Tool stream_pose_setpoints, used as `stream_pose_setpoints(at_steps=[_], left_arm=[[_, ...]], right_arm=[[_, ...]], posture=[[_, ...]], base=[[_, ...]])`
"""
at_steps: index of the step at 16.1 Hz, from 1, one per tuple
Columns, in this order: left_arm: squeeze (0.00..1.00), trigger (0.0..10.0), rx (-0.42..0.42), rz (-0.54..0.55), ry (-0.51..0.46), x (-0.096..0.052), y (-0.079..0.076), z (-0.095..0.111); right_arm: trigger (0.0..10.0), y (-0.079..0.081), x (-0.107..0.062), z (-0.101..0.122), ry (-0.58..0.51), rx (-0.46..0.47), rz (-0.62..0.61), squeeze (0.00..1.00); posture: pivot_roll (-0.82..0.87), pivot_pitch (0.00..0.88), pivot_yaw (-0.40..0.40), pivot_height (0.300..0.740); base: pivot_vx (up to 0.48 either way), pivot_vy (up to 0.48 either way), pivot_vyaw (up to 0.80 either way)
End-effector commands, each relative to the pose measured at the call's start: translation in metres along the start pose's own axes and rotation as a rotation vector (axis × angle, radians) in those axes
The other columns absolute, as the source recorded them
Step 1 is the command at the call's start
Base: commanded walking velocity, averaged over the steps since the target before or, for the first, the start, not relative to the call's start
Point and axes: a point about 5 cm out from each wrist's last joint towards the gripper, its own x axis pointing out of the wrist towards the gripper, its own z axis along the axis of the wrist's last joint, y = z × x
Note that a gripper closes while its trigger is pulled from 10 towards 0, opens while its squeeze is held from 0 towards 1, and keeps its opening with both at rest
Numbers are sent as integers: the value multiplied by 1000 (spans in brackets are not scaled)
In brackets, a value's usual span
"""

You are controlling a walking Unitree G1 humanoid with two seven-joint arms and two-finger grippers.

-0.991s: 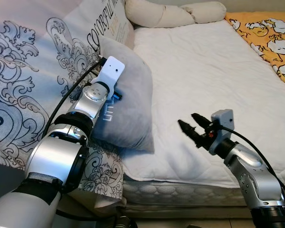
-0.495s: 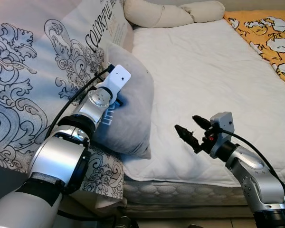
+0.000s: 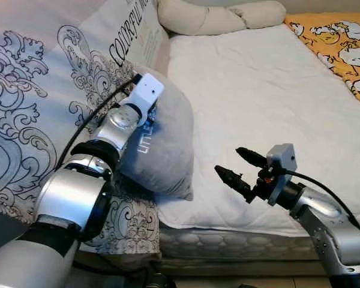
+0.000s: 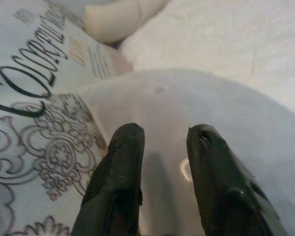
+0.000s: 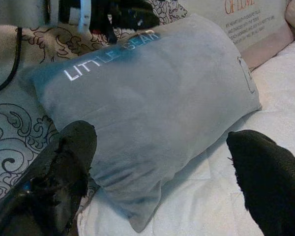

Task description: Clean up the room

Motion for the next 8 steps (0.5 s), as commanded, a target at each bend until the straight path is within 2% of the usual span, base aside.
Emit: stream_pose_setpoints(at_steps=[1,2,3,4,5,6,8], left_arm=[[1000,10000,-52,5,-73,-1,11,10],[1000,10000,-110,-20,-115,-2,10,13],[1000,10000,-225,-59,-226,-6,6,18],[1000,10000,-262,-70,-282,-9,2,18],[1000,10000,-292,-74,-310,-13,-3,16],[1000,10000,-355,-52,-336,-23,-15,8],[1000,10000,-428,24,-321,-43,-32,-9]], right_arm=[[10000,-1,-2,1,-7,-16,-17,1000],[10000,-4,-2,1,-13,-11,-49,1000],[10000,-12,0,2,-25,-12,-155,1000],[10000,-16,2,3,-42,-4,-215,1000],[10000,-20,5,5,-64,-4,-275,1000],[10000,-22,8,9,-99,1,-350,1000],[10000,-24,13,13,-142,27,-463,1000]], posture=[[-98,0,149,740],[-90,0,141,740],[-80,0,130,740],[-72,0,119,740],[-68,0,114,740],[-58,0,99,740],[-36,0,67,740]], base=[[0,0,0],[0,0,0],[0,0,0],[0,0,0],[0,-274,0],[0,-480,0],[0,-480,0]])
